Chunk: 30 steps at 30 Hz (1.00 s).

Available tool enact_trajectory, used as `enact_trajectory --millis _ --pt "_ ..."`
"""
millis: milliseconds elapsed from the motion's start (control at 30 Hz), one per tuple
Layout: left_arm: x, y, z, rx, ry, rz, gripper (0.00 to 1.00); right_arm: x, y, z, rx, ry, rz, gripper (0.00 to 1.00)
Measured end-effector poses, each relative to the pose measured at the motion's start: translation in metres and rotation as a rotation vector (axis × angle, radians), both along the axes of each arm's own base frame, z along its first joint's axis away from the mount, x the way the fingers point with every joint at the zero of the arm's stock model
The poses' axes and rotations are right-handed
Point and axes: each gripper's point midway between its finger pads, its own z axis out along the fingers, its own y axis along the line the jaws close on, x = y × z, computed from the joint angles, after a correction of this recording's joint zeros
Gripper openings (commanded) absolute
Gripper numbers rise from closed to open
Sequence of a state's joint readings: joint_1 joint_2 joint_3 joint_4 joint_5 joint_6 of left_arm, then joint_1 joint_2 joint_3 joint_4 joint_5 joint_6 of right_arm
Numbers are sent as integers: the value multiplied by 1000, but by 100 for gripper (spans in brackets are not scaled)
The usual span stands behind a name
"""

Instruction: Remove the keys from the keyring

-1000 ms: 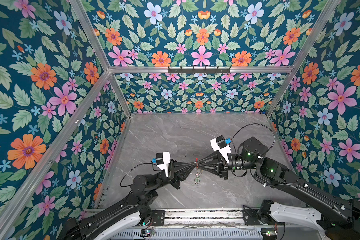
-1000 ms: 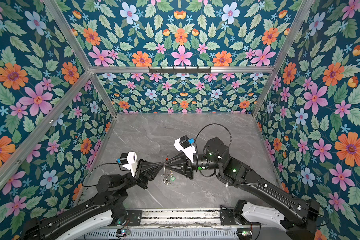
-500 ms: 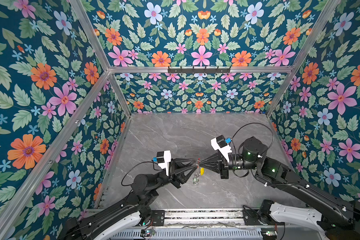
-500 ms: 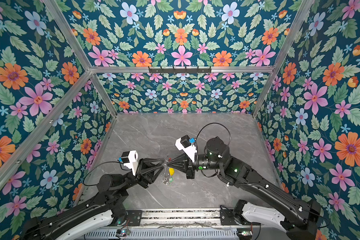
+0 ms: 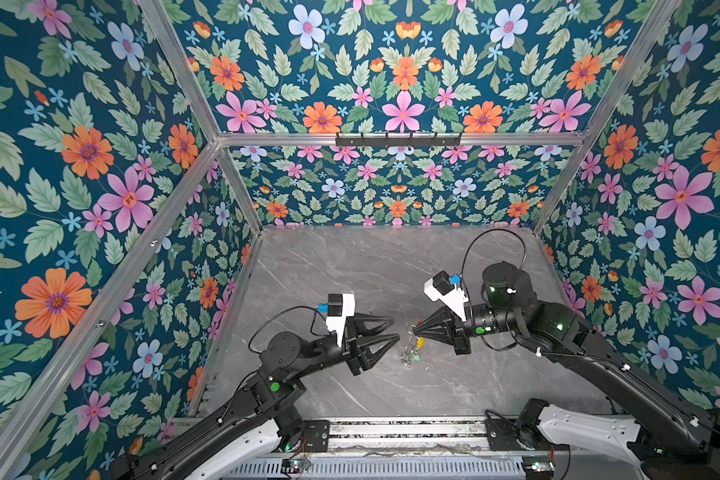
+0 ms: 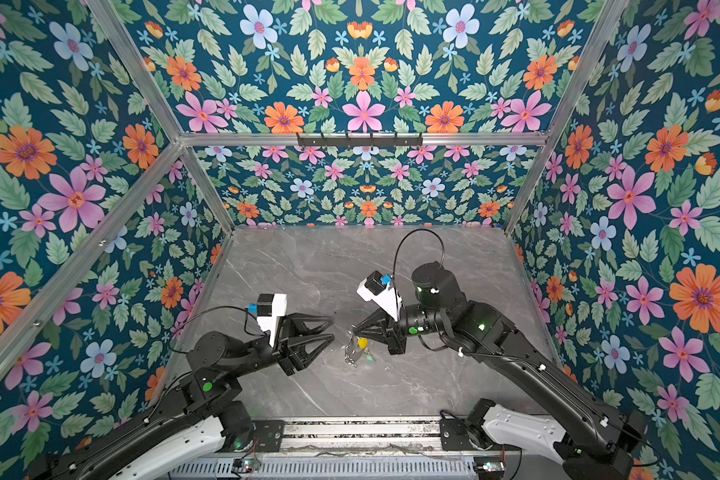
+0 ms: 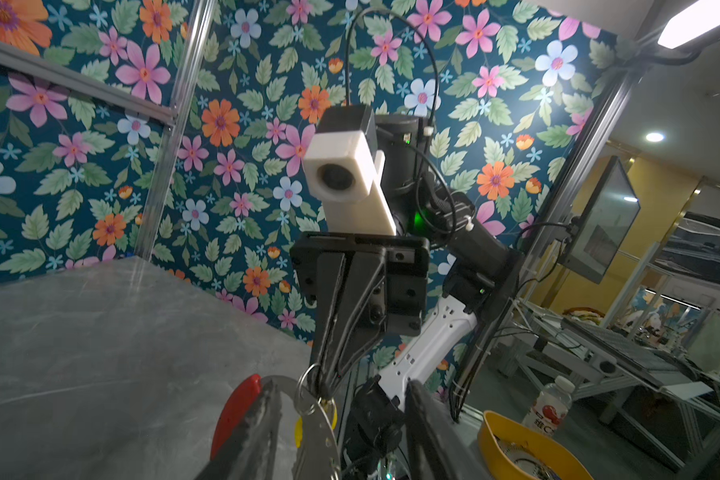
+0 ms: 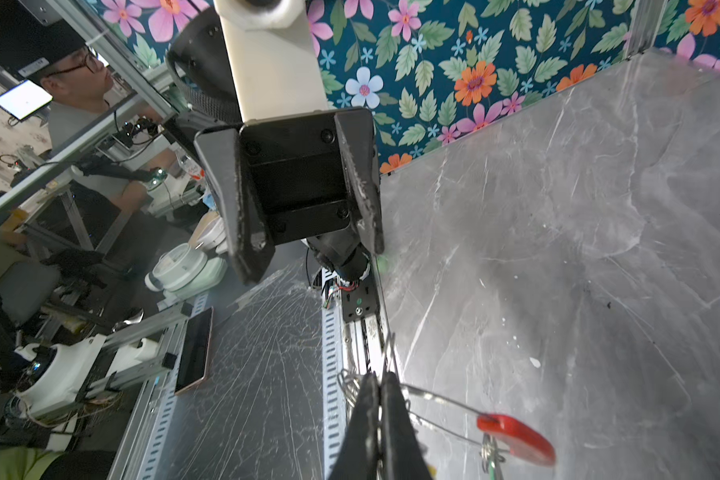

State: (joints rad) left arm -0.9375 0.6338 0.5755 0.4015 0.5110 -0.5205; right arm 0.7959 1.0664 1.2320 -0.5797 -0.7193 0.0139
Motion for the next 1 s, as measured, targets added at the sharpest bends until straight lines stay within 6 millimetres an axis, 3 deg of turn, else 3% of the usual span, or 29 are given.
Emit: enact_trajectory --millis 167,467,833,1000 --pt "-2 -10 -8 84 40 -50 46 -7 0 -4 -37 16 54 0" --pt "-4 -20 -28 171 78 -96 36 -13 2 -2 -51 37 114 0" --pt "-9 -23 -27 179 74 -137 15 -16 3 -7 -70 52 138 0" --pt "-8 -25 -29 188 81 -140 13 -15 3 -9 -75 56 139 0"
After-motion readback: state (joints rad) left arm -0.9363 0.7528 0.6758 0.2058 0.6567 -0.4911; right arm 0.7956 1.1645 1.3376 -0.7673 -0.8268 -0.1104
